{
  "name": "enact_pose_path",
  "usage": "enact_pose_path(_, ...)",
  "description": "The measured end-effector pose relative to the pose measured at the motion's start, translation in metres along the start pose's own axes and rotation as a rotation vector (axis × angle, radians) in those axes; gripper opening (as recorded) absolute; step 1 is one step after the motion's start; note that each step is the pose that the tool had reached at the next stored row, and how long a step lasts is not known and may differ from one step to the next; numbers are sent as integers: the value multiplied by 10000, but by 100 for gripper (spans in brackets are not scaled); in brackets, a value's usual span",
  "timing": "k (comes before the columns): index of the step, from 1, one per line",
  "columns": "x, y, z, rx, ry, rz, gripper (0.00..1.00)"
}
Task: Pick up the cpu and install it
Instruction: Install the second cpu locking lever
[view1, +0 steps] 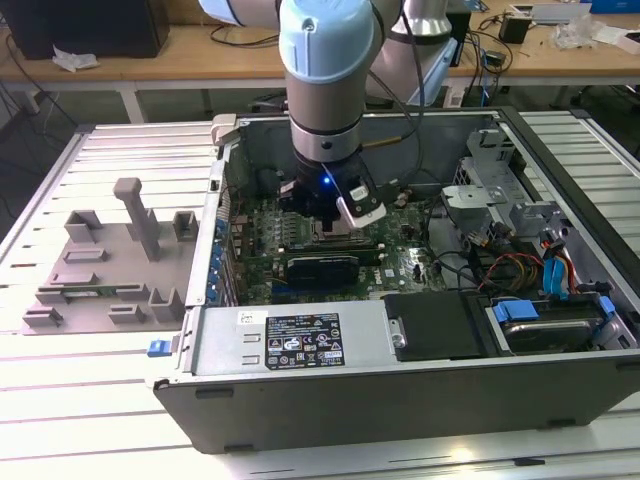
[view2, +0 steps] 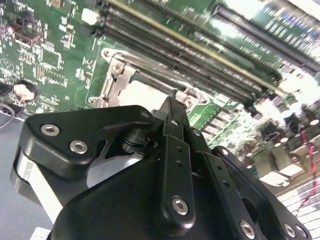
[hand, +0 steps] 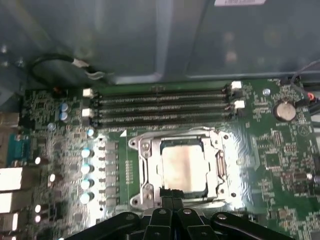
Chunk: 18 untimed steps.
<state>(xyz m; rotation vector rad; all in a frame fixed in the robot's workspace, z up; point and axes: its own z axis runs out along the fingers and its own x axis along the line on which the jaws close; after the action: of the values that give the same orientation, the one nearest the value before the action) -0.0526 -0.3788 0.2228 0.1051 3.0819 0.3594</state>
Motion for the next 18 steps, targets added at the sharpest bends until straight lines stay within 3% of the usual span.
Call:
enact_pose_path(3, -26, 40, 10, 25, -12, 42, 11)
enact_pose_path(10, -157, 121, 33, 175, -60, 199, 11)
enact_pose_path(18, -180, 158, 39, 192, -64, 214, 11)
